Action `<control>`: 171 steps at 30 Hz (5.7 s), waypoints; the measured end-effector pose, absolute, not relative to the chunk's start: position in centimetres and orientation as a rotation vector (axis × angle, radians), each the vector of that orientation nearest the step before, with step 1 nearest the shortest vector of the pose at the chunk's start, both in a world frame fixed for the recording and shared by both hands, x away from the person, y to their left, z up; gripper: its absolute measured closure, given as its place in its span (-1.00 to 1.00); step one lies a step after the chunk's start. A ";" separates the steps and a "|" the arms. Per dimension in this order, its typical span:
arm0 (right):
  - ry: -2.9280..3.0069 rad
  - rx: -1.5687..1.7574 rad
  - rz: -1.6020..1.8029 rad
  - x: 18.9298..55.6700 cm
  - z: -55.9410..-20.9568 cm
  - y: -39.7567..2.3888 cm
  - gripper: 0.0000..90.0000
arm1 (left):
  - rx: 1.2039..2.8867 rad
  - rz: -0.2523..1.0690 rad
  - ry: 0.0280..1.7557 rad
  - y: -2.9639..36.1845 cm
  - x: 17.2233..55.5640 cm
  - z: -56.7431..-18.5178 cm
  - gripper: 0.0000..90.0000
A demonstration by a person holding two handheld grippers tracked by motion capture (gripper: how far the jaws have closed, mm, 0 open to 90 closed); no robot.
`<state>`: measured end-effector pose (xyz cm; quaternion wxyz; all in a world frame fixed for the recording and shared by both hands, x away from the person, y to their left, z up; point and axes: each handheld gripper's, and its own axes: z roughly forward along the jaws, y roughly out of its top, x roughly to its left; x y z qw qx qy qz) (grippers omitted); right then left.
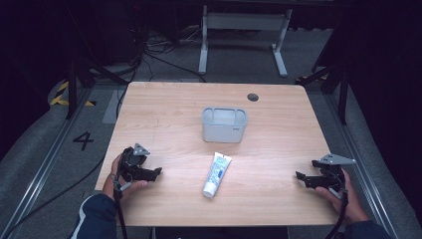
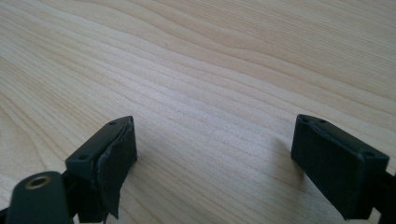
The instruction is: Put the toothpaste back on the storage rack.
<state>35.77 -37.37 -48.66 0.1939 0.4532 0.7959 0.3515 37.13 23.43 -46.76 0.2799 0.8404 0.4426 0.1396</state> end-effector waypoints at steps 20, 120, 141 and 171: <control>2.233 1.269 0.987 35.8 -48.7 -37.4 -0.67 | 2.258 0.308 1.054 15.3 35.5 -42.5 -0.56; 2.234 1.267 0.988 35.8 -48.7 -37.4 -0.67 | 2.643 0.082 0.745 2.2 39.5 -43.6 0.30; 2.234 1.268 0.988 35.8 -48.7 -37.4 -0.67 | 2.394 0.186 0.700 6.6 38.6 -39.0 0.42; 2.239 1.262 0.988 35.8 -48.7 -37.4 -0.67 | 2.105 0.275 0.549 7.8 38.9 -33.8 0.46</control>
